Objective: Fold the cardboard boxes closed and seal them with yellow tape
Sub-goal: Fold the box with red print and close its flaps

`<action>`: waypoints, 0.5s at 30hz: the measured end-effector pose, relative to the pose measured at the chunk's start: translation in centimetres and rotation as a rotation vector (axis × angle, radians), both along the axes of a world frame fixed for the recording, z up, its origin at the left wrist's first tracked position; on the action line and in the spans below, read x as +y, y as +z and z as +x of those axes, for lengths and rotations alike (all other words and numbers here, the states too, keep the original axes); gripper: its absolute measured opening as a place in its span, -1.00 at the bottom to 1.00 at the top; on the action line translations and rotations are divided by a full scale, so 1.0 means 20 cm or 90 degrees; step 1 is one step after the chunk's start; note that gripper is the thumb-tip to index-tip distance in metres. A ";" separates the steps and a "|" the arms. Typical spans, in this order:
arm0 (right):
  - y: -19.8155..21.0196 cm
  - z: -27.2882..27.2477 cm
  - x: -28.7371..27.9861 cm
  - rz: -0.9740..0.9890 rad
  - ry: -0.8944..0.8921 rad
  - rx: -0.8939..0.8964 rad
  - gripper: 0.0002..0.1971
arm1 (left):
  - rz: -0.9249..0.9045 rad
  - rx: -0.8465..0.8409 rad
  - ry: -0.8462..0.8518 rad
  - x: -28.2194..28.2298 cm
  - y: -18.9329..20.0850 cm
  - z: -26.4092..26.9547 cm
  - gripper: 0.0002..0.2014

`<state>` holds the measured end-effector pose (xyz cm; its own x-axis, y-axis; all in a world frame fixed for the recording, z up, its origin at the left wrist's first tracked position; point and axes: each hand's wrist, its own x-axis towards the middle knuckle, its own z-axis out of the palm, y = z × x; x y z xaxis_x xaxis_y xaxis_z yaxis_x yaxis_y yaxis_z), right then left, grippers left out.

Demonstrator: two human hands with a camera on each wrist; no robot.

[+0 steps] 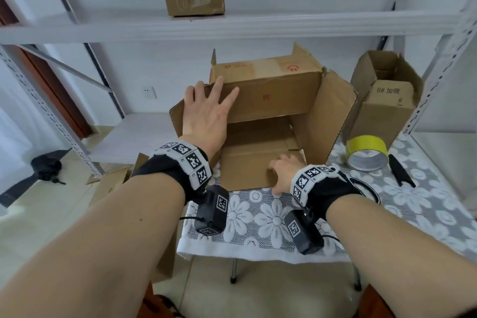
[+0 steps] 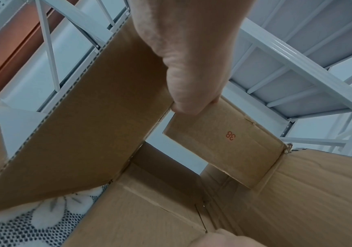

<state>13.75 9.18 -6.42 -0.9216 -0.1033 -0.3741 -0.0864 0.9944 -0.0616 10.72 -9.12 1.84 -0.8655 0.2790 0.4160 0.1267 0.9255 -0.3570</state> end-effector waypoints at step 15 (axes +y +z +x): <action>0.10 -0.02 -0.08 0.068 0.137 0.087 -0.48 | 0.019 -0.002 -0.012 -0.02 -0.01 -0.02 -0.22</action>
<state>13.26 7.67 -4.44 -0.9254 -0.2696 -0.2665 -0.2974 0.9522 0.0696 10.25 -9.45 1.71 -0.8614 0.2824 0.4221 0.1445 0.9331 -0.3294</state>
